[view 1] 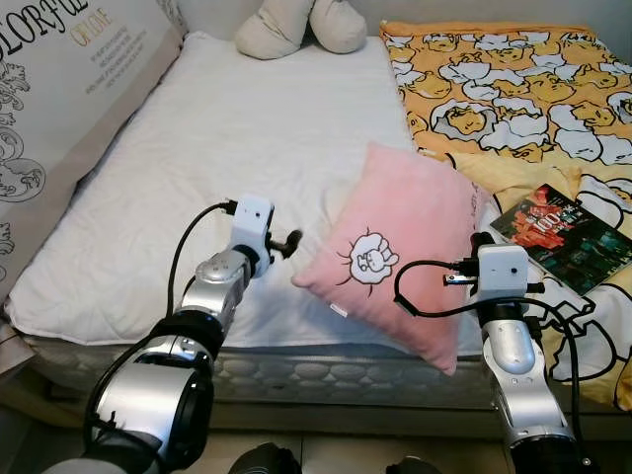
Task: Clean up the room
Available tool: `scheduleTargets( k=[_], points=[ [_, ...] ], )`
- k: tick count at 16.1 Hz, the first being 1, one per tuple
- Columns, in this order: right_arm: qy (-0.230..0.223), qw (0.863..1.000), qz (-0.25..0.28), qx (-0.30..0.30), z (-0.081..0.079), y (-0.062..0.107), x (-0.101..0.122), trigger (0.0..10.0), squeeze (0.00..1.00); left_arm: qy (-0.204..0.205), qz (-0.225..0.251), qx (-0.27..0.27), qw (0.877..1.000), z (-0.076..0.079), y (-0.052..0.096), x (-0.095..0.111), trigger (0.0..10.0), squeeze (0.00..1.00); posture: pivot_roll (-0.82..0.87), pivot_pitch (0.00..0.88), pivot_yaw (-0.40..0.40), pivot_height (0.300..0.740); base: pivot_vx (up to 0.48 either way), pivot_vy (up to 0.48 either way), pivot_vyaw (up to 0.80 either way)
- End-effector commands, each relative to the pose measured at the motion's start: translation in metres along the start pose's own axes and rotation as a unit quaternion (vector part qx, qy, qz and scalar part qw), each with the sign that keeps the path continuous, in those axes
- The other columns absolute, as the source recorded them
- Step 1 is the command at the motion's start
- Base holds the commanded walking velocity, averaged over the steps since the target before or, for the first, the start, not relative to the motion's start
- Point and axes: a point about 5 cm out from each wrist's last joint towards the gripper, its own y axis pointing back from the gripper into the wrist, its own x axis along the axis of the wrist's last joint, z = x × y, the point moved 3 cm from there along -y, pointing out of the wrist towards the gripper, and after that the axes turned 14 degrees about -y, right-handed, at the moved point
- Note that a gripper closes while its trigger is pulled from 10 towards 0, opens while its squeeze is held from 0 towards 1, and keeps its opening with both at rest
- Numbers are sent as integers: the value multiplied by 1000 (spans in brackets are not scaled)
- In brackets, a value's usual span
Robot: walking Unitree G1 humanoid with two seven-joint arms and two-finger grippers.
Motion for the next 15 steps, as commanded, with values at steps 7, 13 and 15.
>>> scheduleTargets(
  k=[7, 13, 15],
  points=[
    [-20, 1000, 1, 5, -1, 2, 2, 10000, 0, 83, 1, -52, 995, 22, -8, 7, 10000, 1000, -145, 0, 65, 706, 0, 0, 0],
    [-18, 1000, -1, 1, 4, 4, 2, 10000, 0, 180, -17, -92, 979, 44, -9, -1, 10000, 0, -162, 0, 72, 706, 0, 0, 0],
    [-17, 1000, -2, -1, 6, 5, 1, 10000, 0, 195, -18, -105, 975, 50, -9, -1, 10000, 0, -163, 0, 75, 706, 0, 0, 0]
  ],
)
